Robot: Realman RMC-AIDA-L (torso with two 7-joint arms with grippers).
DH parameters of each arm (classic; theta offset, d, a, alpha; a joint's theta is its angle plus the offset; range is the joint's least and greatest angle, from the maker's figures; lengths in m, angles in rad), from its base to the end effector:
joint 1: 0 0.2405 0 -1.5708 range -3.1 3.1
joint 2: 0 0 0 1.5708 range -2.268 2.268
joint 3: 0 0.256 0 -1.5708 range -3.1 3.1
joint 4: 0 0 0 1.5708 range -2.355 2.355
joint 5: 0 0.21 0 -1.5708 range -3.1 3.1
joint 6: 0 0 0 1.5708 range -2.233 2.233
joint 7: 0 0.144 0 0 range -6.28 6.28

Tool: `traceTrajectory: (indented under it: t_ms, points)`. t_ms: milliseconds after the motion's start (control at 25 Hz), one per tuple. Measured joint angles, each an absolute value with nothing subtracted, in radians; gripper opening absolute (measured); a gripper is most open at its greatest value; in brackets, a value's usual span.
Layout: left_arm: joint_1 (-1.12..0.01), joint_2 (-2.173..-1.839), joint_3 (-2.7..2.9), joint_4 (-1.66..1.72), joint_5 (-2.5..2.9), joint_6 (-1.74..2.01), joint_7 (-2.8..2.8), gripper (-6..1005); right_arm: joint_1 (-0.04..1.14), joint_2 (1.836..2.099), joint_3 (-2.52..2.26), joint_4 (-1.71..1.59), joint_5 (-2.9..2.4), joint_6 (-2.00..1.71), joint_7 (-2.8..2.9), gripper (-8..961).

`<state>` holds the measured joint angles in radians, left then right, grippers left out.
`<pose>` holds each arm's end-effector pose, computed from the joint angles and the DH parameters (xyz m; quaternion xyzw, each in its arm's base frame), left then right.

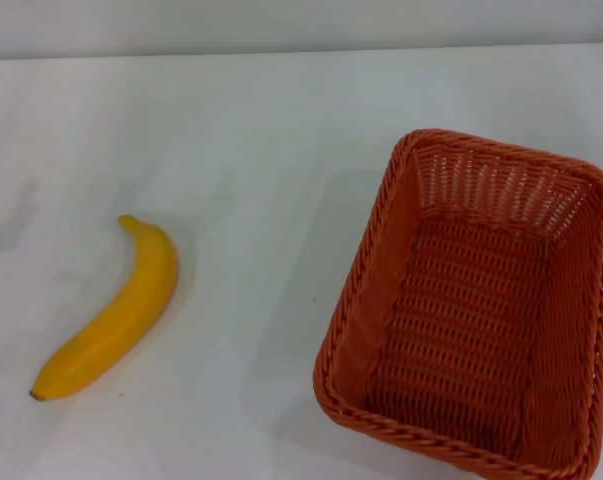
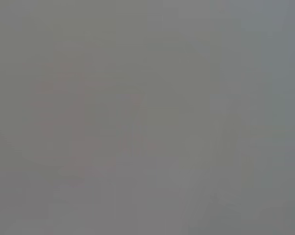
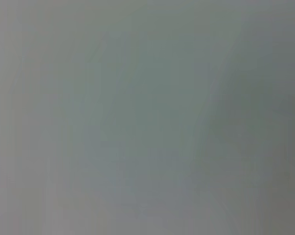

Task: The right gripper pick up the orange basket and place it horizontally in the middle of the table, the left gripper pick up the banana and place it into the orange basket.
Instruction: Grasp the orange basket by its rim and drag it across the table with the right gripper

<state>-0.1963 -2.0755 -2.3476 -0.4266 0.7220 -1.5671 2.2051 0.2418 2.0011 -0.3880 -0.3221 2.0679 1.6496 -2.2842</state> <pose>-0.3366 0.2698 0.1001 -0.6146 -0.2103 -0.5439 0.5312 0.3621 0.2594 0.1283 -0.6267 0.1781 0.4888 0.5802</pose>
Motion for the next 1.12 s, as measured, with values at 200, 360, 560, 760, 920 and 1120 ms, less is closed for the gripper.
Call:
traceTrajectory:
  t_ms: [200,360,560,760,920,1120]
  points:
    - [-0.196,-2.075,-2.348,-0.426,0.719,-1.566,2.204,888,0.244,2.001,-0.387,-0.325,2.068,1.647,-2.284,861]
    - [-0.196,-2.075,-2.347,-0.432,0.718,-1.570,2.203,887,0.245,2.001,-0.383,-0.336,2.068,1.648,-2.284,861]
    - [-0.196,-2.070,-2.348,-0.435,0.718,-1.565,2.203,885,0.244,2.002,-0.405,-0.367,2.067,1.648,-2.262,861]
    - [-0.195,-2.069,-2.349,-0.435,0.716,-1.563,2.203,883,0.238,2.000,-0.441,-0.517,2.008,1.595,-2.120,861]
    - [-0.185,-2.069,-2.349,-0.436,0.719,-1.562,2.200,882,0.250,2.000,-0.456,-0.731,1.870,1.542,-1.931,861]
    - [-0.164,-2.073,-2.344,-0.436,0.725,-1.567,2.192,880,0.294,1.995,-0.503,-1.030,1.645,1.459,-1.664,862]
